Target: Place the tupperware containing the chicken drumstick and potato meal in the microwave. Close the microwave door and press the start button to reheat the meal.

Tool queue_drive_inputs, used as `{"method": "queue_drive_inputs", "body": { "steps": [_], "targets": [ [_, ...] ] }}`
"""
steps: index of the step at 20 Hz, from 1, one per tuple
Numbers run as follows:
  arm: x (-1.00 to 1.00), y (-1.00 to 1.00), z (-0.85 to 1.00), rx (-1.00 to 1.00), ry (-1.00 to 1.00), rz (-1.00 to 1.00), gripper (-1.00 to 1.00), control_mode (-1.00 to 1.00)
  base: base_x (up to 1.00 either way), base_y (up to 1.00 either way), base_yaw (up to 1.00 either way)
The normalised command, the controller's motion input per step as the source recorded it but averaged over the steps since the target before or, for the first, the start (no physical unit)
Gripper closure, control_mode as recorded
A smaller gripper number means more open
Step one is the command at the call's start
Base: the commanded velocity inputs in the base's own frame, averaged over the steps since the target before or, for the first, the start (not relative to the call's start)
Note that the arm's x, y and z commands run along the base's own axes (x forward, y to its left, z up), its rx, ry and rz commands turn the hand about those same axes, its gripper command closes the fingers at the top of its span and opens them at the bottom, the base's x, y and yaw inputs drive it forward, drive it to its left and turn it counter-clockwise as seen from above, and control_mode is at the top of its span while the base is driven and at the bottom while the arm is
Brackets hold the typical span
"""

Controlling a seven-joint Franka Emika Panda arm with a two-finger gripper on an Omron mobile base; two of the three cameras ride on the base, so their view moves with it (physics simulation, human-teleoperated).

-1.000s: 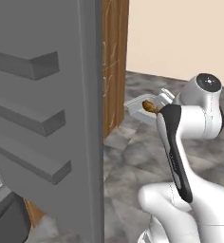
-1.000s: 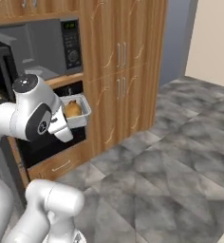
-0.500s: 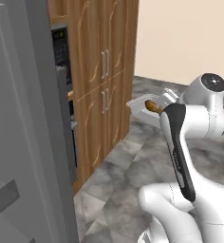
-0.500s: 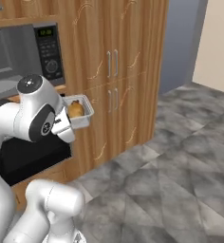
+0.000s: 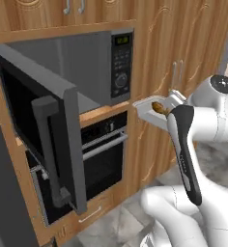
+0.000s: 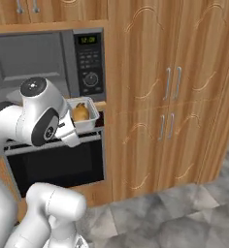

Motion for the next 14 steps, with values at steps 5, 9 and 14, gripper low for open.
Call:
{"method": "queue_drive_inputs", "body": {
  "steps": [5,9,14],
  "targets": [
    [0.0,0.0,0.0,0.0,0.0,0.0,1.0,1.0,0.89,-0.2,0.7],
    [0.0,0.0,0.0,0.0,0.0,0.0,1.0,1.0,0.33,-0.05,0.72],
    [0.0,0.0,0.0,0.0,0.0,0.0,1.0,1.0,0.26,-0.05,0.65]
  ]
}}
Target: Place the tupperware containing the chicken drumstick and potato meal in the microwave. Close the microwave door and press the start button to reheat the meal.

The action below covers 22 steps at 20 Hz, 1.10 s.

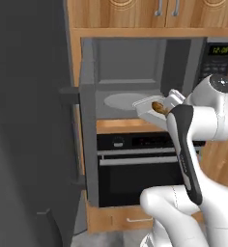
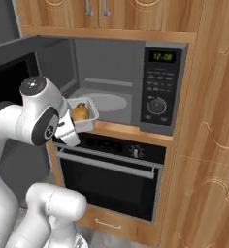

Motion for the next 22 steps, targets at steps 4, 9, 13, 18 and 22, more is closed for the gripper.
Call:
{"method": "queue_drive_inputs", "body": {
  "steps": [4,9,13,18,22],
  "targets": [
    [0.0,0.0,0.0,0.0,0.0,0.0,1.0,1.0,0.33,-0.36,0.49],
    [0.0,0.0,0.0,0.0,0.0,0.0,1.0,1.0,0.28,-0.48,0.38],
    [0.0,0.0,0.0,0.0,0.0,0.0,1.0,1.0,0.16,-0.44,0.28],
    [0.0,0.0,0.0,0.0,0.0,0.0,1.0,1.0,0.0,-0.6,0.16],
    [0.0,0.0,0.0,0.0,0.0,0.0,1.0,1.0,0.0,-0.42,0.09]
  ]
}}
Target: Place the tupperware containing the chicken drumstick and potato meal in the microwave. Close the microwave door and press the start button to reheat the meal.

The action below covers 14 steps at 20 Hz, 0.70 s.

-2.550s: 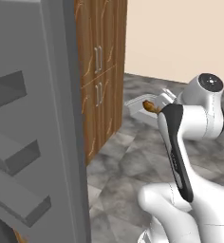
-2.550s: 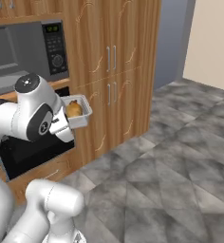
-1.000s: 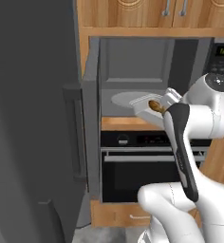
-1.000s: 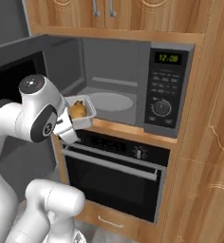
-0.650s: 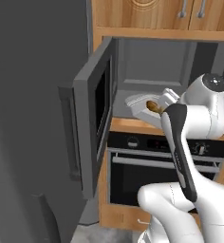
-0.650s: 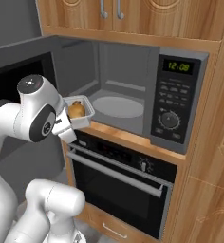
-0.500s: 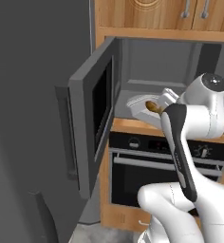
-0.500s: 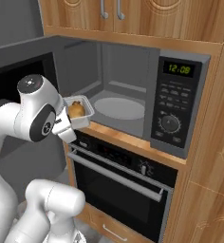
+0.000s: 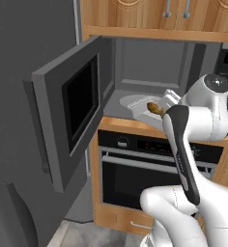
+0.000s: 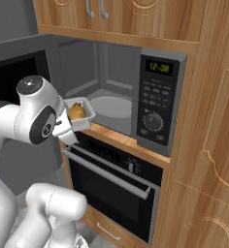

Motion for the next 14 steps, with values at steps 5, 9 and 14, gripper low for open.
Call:
{"method": "queue_drive_inputs", "body": {
  "steps": [5,9,14],
  "targets": [
    [0.09,0.01,-0.01,0.0,-0.01,0.0,1.0,-1.0,0.13,0.03,0.01],
    [0.25,0.0,-0.14,0.0,-0.01,0.0,1.0,-1.0,0.0,0.0,0.0],
    [0.39,0.0,-0.12,0.0,0.0,-0.02,1.0,-1.0,0.0,0.0,0.0]
  ]
}}
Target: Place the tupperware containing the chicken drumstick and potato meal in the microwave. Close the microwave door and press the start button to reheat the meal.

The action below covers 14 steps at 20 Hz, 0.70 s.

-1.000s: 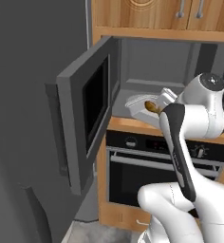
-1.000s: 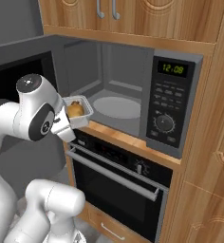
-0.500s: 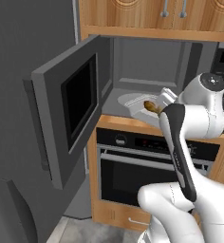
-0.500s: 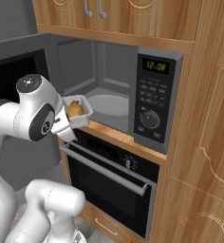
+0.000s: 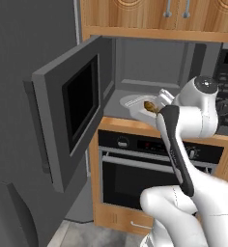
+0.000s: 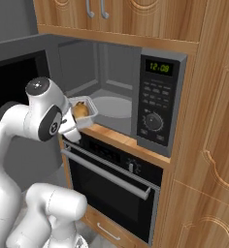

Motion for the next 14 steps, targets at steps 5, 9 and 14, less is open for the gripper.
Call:
{"method": "queue_drive_inputs", "body": {
  "steps": [5,9,14],
  "targets": [
    [0.51,-0.08,-0.11,0.0,0.0,-0.1,1.0,-1.0,0.0,0.0,0.0],
    [0.53,-0.23,0.0,0.0,0.0,-0.14,1.0,-1.0,0.0,0.0,0.0],
    [0.63,-0.14,-0.04,0.0,0.0,-0.06,1.0,-1.0,0.0,0.0,0.0]
  ]
}}
